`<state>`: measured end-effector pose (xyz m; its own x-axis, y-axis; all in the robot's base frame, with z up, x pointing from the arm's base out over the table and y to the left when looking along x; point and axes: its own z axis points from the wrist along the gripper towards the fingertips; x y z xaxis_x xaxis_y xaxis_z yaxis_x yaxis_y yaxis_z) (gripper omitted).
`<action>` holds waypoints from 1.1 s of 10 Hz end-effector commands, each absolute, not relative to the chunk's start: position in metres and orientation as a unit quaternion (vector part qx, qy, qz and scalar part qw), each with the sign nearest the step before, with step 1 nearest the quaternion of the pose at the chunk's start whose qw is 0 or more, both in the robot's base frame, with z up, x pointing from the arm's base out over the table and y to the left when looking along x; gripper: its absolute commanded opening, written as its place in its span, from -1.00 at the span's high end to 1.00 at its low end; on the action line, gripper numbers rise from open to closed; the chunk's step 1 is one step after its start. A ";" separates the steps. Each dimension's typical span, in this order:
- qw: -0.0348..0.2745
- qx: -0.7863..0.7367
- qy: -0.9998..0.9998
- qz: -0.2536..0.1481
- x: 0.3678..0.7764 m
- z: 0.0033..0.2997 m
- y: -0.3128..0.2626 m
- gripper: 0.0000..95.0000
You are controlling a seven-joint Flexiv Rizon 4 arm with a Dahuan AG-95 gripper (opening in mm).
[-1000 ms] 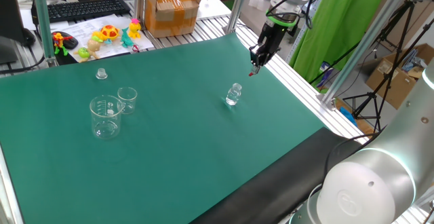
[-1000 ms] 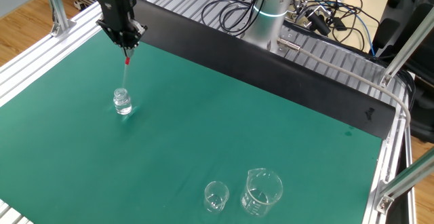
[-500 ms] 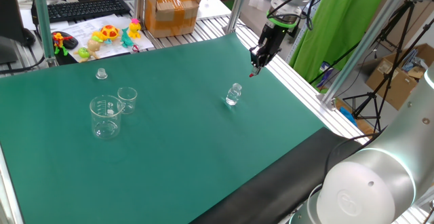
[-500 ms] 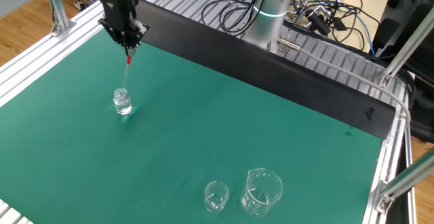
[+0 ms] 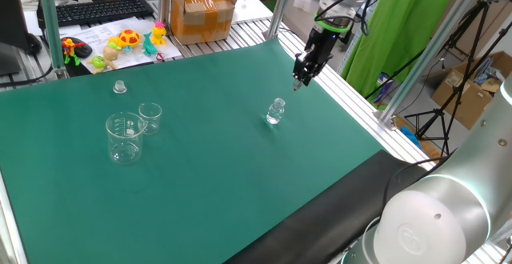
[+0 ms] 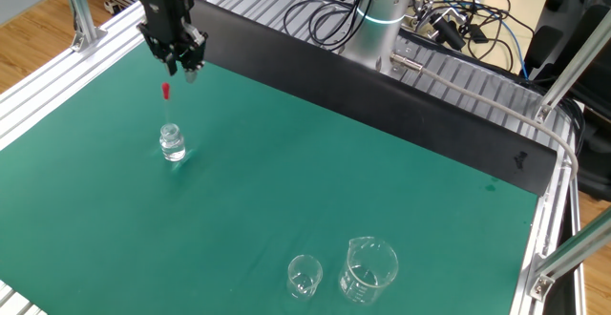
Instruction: Transfer liquid using a dropper
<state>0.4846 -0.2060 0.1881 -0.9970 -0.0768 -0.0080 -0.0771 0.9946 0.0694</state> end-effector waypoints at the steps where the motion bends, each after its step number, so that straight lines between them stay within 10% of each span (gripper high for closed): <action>1: 0.005 -0.037 0.999 0.035 0.487 0.189 -0.207 -1.00; 3: 0.009 -0.035 0.999 0.035 0.492 0.195 -0.211 -1.00; 6: 0.011 -0.037 0.999 0.037 0.497 0.200 -0.216 -0.20; 11: 0.017 -0.043 0.998 0.039 0.494 0.194 -0.221 -0.20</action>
